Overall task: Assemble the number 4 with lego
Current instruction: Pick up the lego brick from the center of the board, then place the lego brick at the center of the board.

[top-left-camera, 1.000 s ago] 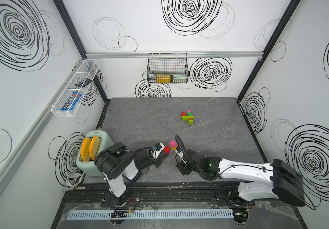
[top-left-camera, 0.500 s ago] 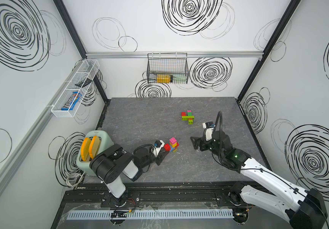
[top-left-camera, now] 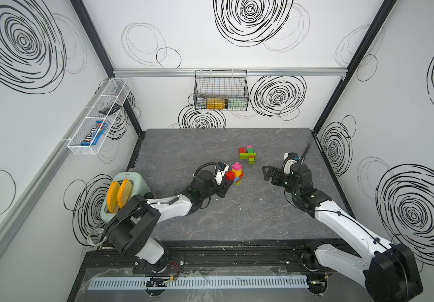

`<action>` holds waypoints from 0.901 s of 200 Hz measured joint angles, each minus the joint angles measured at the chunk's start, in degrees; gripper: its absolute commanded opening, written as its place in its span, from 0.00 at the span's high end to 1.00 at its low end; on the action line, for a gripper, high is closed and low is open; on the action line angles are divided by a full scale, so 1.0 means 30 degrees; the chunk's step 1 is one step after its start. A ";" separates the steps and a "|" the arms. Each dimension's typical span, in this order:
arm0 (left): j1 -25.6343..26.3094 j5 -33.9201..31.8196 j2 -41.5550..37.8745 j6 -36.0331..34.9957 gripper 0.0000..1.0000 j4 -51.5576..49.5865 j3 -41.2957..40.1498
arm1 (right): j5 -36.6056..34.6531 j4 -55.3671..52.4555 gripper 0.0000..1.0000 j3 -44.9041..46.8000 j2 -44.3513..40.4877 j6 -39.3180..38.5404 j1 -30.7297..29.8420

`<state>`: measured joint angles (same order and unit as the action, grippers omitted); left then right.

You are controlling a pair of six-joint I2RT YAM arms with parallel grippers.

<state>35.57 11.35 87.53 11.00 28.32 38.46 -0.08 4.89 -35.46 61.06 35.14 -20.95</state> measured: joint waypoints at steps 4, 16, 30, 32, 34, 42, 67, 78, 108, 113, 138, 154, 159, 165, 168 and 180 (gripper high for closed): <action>-0.0036 -0.0015 0.0036 0.0073 1.00 -0.0561 0.0313 | 0.0029 0.0160 0.03 0.0029 0.0109 0.0160 0.0109; -0.0131 0.0015 0.0350 0.0313 1.00 -0.1989 0.1355 | 0.0255 0.0641 0.03 0.0080 0.0466 0.0612 0.0372; -0.0189 0.0131 0.0984 0.0612 1.00 -0.3191 0.2601 | 0.0517 0.1005 0.03 0.0087 0.0765 0.0882 0.0576; -0.0211 0.0153 0.1078 0.0656 1.00 -0.3330 0.2783 | 0.0554 0.1064 0.03 0.0087 0.0801 0.0903 0.0590; -0.0233 0.0197 0.1217 0.0729 1.00 -0.3468 0.2980 | 0.0605 0.1086 0.03 0.0087 0.0823 0.0911 0.0605; -0.0306 0.0452 0.1676 0.1005 1.00 -0.3927 0.3636 | 0.0831 0.1166 0.03 0.0087 0.0874 0.0903 0.0619; -0.0801 0.1559 0.2965 0.2033 1.00 -0.5042 0.5311 | 0.1814 0.0933 0.03 -0.0095 0.0882 0.0299 0.0787; -0.1115 0.2040 0.3432 0.2368 1.00 -0.5493 0.5982 | 0.2127 0.0721 0.03 -0.0204 0.0823 0.0000 0.0852; -0.2157 0.3402 0.4830 0.2863 1.00 -0.7184 0.8357 | 0.1945 0.0080 0.03 -0.0160 -0.0204 -0.0444 0.1122; -0.2339 0.3628 0.5064 0.2929 1.00 -0.7402 0.8743 | 0.1851 0.0058 0.03 -0.0102 -0.0415 -0.0444 0.1173; -0.3351 0.4466 0.6105 0.3045 1.00 -0.8684 1.0397 | 0.1770 -0.0284 0.03 0.0204 -0.1494 -0.0423 0.1661; -0.3942 0.4962 0.6907 0.2943 1.00 -0.9690 1.1533 | 0.1931 -0.0597 0.03 0.0204 -0.1690 -0.0386 0.1945; -0.4124 0.5195 0.7191 0.2907 1.00 -0.9974 1.1883 | 0.1953 -0.0678 0.03 0.0204 -0.1712 -0.0386 0.1996; -0.4357 0.5566 0.7577 0.2907 1.00 -1.0244 1.2327 | 0.1953 -0.0823 0.03 0.0204 -0.1763 -0.0386 0.2047; -0.4452 0.5741 0.7745 0.2914 1.00 -1.0360 1.2502 | 0.1953 -0.0947 0.03 0.0204 -0.1800 -0.0386 0.2076; -0.4940 0.6623 0.8531 0.2973 1.00 -1.0819 1.3304 | 0.1945 -0.1239 0.03 0.0204 -0.1923 -0.0393 0.2098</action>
<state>20.75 31.22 113.12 19.92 -4.14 78.37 5.76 1.17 -34.85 55.29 33.95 -14.66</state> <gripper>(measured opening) 0.363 0.975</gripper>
